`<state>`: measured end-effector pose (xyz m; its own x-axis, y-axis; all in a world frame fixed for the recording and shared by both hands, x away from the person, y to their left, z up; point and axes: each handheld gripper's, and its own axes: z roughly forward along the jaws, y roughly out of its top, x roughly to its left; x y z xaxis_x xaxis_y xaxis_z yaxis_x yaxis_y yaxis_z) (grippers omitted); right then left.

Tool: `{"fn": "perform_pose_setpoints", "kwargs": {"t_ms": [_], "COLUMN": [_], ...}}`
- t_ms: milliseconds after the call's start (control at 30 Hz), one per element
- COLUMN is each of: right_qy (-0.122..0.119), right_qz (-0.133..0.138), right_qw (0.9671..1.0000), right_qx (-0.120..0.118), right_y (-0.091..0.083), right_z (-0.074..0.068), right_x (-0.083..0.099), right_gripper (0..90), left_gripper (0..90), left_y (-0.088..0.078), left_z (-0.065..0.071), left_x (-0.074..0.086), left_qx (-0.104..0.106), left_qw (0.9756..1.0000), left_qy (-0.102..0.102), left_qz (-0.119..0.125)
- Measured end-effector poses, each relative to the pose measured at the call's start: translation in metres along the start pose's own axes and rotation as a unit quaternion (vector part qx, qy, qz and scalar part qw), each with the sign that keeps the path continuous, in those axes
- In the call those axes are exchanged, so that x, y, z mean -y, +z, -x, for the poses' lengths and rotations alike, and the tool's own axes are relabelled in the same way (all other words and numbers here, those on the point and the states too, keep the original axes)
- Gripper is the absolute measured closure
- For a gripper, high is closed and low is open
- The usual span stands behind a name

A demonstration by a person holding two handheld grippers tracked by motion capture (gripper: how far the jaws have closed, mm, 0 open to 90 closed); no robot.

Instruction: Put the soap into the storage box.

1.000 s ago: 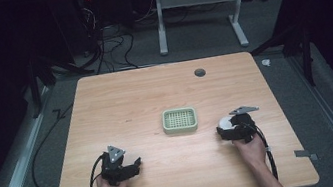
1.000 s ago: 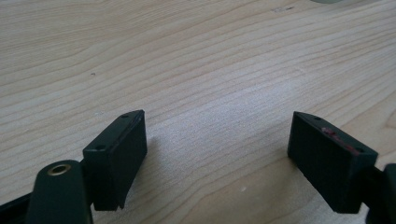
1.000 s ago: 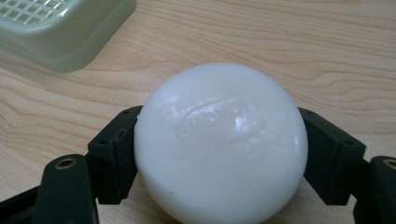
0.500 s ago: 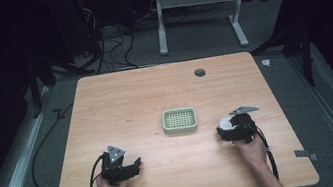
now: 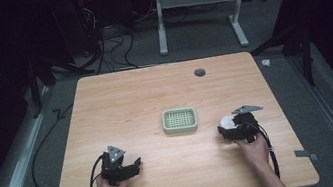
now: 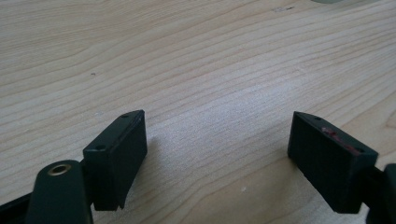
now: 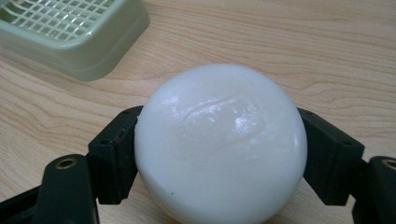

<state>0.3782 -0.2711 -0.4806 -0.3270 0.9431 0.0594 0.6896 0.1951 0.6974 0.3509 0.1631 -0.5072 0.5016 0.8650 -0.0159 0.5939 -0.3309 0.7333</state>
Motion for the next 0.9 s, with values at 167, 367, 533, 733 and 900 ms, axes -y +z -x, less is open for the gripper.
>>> {"fn": "perform_pose_setpoints", "kwargs": {"t_ms": [167,367,533,733,900], "right_qy": [-0.001,0.003,0.003,-0.003,-0.005], "right_qz": [0.005,0.016,0.019,0.025,0.026], "right_qw": [1.0,0.9998,0.9996,0.9993,0.9988], "right_qx": [-0.004,-0.011,-0.019,-0.029,-0.041], "right_y": [-0.004,-0.009,-0.012,-0.016,-0.019], "right_z": [-0.001,-0.001,-0.001,-0.004,-0.008], "right_x": [-0.001,-0.003,-0.003,-0.006,-0.011], "right_gripper": [24.3,24.3,24.3,24.3,24.4], "left_gripper": [20.1,20.1,20.1,20.1,20.1], "left_y": [0.0,0.0,0.0,0.0,0.0], "left_z": [0.0,0.0,0.0,0.0,0.0], "left_x": [0.0,0.0,0.0,0.0,0.0], "left_qx": [0.0,0.0,0.0,0.0,0.0], "left_qw": [1.0,1.0,1.0,1.0,1.0], "left_qy": [0.0,0.0,0.0,0.0,0.0], "left_qz": [0.0,0.0,0.0,0.0,0.0]}}
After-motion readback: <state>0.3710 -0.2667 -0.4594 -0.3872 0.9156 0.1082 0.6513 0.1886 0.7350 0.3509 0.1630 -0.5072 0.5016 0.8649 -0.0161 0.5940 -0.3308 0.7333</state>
